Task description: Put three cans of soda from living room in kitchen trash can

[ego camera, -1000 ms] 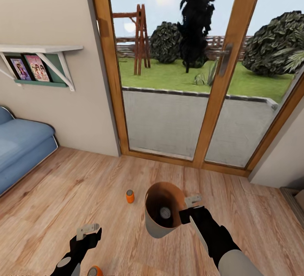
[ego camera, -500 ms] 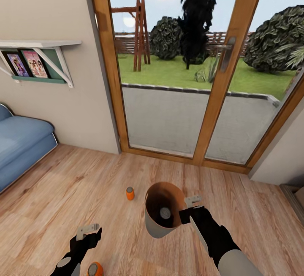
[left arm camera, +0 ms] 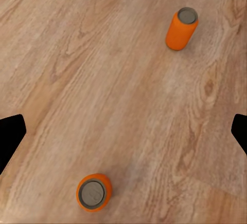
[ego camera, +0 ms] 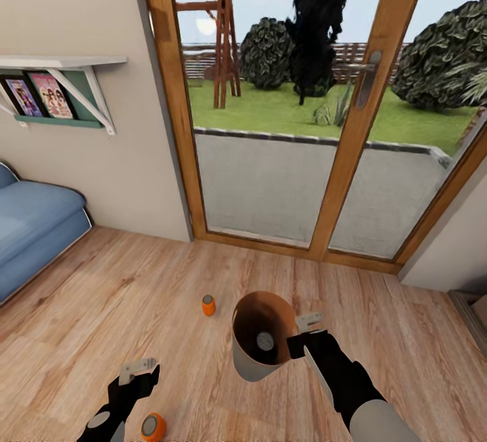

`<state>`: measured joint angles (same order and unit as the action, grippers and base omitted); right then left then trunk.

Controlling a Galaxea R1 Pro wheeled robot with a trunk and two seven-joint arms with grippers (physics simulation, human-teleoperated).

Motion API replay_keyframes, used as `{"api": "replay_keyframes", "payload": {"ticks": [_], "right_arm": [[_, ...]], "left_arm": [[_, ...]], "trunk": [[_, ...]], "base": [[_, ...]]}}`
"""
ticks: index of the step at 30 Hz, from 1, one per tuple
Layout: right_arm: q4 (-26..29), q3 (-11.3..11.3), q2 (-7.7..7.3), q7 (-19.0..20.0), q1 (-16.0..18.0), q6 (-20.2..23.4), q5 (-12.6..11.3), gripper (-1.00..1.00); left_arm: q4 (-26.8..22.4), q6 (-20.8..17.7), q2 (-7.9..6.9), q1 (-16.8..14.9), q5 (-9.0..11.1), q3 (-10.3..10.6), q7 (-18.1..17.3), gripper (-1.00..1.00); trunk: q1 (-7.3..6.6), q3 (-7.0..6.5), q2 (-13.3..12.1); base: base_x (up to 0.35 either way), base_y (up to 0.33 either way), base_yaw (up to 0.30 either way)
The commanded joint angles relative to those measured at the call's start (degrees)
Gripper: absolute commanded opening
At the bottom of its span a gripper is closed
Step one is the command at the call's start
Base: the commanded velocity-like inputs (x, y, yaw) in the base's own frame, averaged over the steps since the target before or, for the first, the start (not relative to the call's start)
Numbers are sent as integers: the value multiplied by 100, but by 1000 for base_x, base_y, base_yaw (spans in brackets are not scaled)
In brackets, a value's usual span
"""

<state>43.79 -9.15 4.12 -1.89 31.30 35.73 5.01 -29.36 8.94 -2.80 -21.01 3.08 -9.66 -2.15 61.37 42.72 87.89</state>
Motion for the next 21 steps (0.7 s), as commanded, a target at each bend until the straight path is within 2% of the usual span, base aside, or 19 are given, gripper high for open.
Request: {"api": "replay_keyframes", "payload": {"ticks": [1,12,21], "right_arm": [[5,1,1,53,3,-7,-42,-100],[6,-8,1,51,0,-7,-43,-100],[7,-8,1,53,4,-6,-42,-100]], "left_arm": [[4,-3,-22,0,0,2,1,100],[133,-59,-178,-123,26,-62,12,100],[149,-59,-194,-131,26,-79,12,100]], "trunk": [[0,9,0],[0,110,0],[0,193,0]], "base": [[0,0,0],[0,0,0],[0,0,0]]}}
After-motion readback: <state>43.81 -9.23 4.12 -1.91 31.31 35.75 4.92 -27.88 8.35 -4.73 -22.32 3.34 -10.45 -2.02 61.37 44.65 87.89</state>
